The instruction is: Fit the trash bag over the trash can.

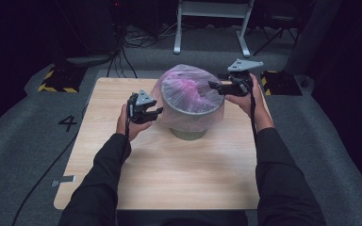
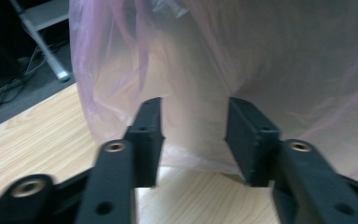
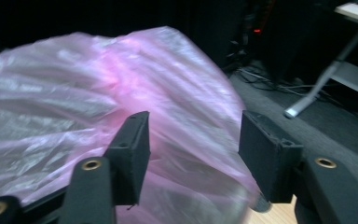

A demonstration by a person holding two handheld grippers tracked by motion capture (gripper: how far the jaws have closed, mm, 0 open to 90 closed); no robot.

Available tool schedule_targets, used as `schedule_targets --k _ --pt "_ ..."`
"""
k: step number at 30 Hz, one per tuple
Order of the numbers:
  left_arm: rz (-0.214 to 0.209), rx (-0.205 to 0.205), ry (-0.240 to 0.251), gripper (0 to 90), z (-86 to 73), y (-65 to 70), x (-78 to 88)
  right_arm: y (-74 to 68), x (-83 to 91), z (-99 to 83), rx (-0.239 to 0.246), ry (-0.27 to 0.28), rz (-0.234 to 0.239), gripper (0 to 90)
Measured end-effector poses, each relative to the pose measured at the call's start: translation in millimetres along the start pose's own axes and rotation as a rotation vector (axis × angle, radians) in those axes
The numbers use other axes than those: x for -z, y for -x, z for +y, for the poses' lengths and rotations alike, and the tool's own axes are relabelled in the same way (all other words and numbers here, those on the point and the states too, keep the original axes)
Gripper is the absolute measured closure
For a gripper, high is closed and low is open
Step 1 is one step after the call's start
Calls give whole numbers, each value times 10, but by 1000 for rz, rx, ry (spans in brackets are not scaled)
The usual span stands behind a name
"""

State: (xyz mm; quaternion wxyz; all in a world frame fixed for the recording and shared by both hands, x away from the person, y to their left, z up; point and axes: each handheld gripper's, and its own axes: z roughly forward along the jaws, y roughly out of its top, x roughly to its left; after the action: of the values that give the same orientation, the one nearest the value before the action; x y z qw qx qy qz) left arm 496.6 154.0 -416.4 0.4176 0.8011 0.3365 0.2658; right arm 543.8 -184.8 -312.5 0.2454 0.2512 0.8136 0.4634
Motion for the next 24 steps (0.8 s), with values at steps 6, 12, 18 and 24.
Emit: schedule_targets --k 6,12,18,24 --pt "-65 -12 -1 773 -22 24 -49 -11 -161 -12 38 -50 -47 531" --pt "-94 -25 -6 807 -16 73 -101 67 -182 15 19 -51 -115 748" --pt "-106 -27 -7 861 -14 92 -122 102 -230 37 12 -65 -136 860" --pt "-116 -26 0 896 -24 89 -125 69 -269 51 20 -54 -92 798"
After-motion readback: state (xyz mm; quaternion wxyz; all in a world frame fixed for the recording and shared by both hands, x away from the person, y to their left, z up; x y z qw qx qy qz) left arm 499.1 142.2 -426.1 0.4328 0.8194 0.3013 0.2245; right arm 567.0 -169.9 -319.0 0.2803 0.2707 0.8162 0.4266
